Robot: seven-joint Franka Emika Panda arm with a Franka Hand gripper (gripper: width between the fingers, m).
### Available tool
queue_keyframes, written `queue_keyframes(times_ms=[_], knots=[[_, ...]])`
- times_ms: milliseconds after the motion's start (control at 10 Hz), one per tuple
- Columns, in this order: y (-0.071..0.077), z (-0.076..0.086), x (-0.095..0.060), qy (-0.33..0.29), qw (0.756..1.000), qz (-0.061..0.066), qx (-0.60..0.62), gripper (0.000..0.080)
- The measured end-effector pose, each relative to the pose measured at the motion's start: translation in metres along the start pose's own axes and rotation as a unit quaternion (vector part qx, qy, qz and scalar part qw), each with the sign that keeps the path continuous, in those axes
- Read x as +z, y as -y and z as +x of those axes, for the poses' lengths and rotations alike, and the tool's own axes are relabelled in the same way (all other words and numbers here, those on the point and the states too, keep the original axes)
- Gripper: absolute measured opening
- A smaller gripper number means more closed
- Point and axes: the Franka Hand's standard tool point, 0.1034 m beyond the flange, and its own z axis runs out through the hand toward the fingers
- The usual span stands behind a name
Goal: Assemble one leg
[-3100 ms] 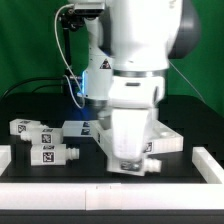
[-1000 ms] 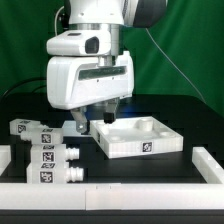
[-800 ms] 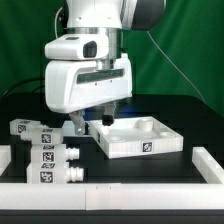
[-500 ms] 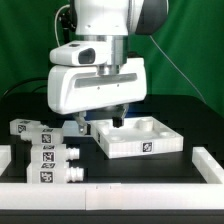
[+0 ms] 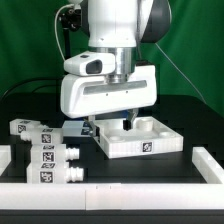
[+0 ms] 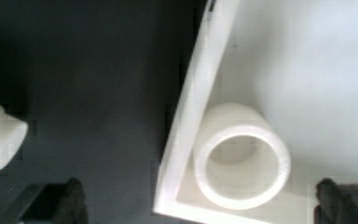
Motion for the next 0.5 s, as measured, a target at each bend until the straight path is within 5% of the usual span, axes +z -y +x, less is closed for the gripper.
queue_keyframes(times_ms=[100, 500], knots=[[0.002, -0.002, 0.001, -0.001, 1.0, 0.0, 0.025, 0.0649], [0.006, -0.055, 0.017, 0.031, 0.992, 0.013, 0.12, 0.0649]])
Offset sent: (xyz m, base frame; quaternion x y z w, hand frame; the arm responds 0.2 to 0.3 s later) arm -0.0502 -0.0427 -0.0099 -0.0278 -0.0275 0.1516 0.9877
